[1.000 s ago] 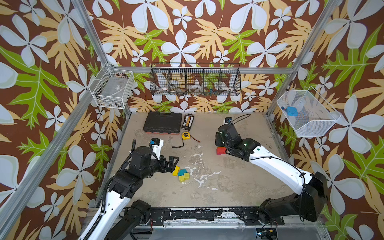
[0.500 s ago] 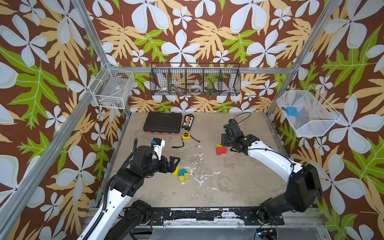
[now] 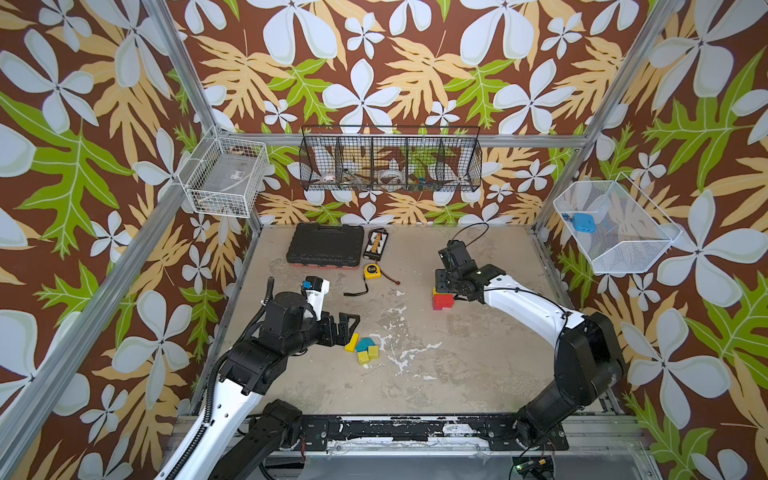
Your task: Build the wood block tower
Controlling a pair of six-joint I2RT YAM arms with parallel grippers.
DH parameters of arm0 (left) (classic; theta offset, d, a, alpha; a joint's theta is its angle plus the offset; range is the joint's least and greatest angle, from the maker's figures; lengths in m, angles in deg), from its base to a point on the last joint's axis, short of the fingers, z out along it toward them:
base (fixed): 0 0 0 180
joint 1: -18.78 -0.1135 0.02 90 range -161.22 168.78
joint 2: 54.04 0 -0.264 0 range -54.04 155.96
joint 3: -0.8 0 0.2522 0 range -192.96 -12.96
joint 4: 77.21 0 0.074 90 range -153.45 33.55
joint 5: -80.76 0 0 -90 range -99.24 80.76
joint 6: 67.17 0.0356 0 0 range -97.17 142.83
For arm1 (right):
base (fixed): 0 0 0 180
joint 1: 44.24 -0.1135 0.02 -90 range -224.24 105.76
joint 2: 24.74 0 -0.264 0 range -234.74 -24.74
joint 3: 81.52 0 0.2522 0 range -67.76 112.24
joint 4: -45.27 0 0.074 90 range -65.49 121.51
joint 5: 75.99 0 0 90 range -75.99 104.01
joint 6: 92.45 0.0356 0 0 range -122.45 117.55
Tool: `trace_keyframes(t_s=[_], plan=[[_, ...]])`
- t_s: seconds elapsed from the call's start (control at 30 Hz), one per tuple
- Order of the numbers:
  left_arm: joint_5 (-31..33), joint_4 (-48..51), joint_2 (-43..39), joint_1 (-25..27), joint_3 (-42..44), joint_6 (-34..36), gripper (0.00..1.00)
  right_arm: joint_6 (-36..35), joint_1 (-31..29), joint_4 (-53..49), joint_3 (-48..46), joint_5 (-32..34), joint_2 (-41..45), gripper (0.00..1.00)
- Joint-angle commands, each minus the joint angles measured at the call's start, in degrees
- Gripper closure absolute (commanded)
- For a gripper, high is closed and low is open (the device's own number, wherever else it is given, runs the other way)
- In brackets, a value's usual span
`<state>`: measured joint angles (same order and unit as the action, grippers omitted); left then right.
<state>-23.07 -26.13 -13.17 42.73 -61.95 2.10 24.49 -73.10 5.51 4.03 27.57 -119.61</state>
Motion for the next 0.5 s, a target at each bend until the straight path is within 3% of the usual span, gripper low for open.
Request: trace_keyframes(t_s=[0.0,0.47], plan=[[-0.2,-0.9,0.0,0.0,0.1,0.3,0.0,0.3,0.1,-0.5,0.3,0.0,-0.8,0.67],[0.0,-0.9,-0.3,0.0,0.1,0.2,0.0,2.4,0.1,2.5,-2.7,-2.2,-4.5,0.68]])
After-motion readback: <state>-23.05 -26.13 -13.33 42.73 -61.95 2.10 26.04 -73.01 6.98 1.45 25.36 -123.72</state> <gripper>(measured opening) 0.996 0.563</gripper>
